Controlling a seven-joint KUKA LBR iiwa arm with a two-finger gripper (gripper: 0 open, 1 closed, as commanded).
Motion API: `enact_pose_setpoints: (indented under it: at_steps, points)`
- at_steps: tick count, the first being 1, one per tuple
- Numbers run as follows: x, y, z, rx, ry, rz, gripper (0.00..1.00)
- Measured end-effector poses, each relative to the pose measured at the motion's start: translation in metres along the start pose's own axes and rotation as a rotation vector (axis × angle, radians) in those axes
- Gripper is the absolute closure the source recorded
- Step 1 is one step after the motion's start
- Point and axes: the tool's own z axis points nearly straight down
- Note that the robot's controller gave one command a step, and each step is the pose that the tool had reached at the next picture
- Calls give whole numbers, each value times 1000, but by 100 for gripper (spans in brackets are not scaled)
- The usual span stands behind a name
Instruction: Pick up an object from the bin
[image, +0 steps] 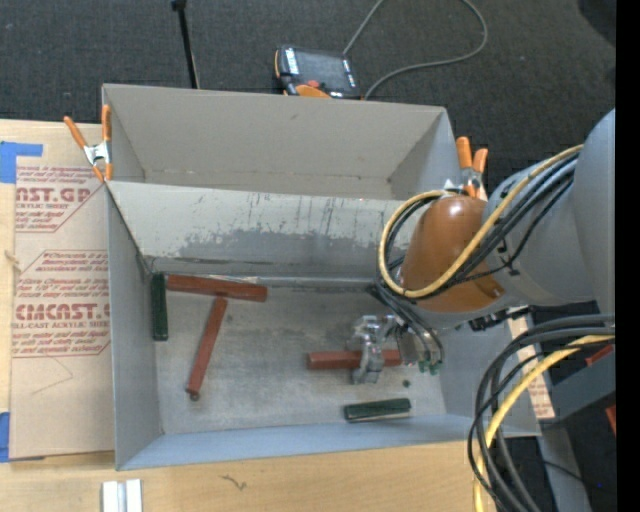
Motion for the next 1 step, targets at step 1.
enact_pose_setpoints:
  at_steps: [1]
  points:
    - [-10,10,-146,0,-7,-31,100]
